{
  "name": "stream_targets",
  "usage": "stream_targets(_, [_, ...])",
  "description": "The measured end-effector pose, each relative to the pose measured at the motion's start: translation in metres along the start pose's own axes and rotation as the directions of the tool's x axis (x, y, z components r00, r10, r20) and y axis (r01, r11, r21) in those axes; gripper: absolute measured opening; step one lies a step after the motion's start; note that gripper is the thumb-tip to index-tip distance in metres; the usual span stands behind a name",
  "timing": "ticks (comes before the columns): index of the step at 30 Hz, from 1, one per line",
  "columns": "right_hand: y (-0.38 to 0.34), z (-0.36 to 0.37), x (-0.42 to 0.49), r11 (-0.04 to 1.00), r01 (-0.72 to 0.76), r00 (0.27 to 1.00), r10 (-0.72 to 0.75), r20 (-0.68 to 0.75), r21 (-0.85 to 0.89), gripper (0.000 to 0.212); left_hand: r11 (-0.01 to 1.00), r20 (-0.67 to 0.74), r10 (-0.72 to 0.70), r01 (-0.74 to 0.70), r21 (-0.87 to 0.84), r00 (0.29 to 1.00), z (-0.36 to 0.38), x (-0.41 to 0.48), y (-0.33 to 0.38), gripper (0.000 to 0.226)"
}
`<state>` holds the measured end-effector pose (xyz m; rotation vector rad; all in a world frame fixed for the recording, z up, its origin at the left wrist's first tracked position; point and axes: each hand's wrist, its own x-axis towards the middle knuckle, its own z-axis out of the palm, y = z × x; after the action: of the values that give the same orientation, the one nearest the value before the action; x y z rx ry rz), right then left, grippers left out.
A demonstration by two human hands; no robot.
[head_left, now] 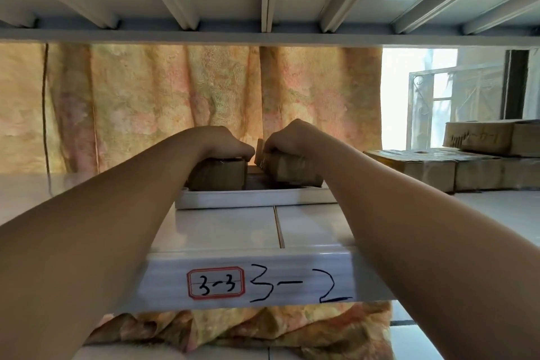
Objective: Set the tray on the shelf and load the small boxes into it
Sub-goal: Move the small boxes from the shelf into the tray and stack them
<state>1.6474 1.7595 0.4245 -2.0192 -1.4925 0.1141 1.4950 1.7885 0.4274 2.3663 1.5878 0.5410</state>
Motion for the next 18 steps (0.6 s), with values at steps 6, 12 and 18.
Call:
stream_targets(6, [-0.008,0.001,-0.010,0.999,0.015,0.996,-0.012,-0.092,0.038,0.046,0.997,-0.039,0.028,-0.030,-0.068,0.999,-0.001,-0.006,0.002,0.047])
stream_targets(12, [-0.009,0.002,-0.017,1.000,0.007,0.997,-0.005,-0.077,0.027,0.050,0.999,0.013,-0.008,0.009,-0.049,1.000,-0.001,-0.009,-0.002,0.044])
stream_targets(18, [-0.009,-0.001,-0.023,1.000,-0.016,0.998,0.016,-0.057,0.006,0.050,1.000,-0.063,0.018,-0.020,-0.020,0.998,0.001,-0.006,-0.004,0.040])
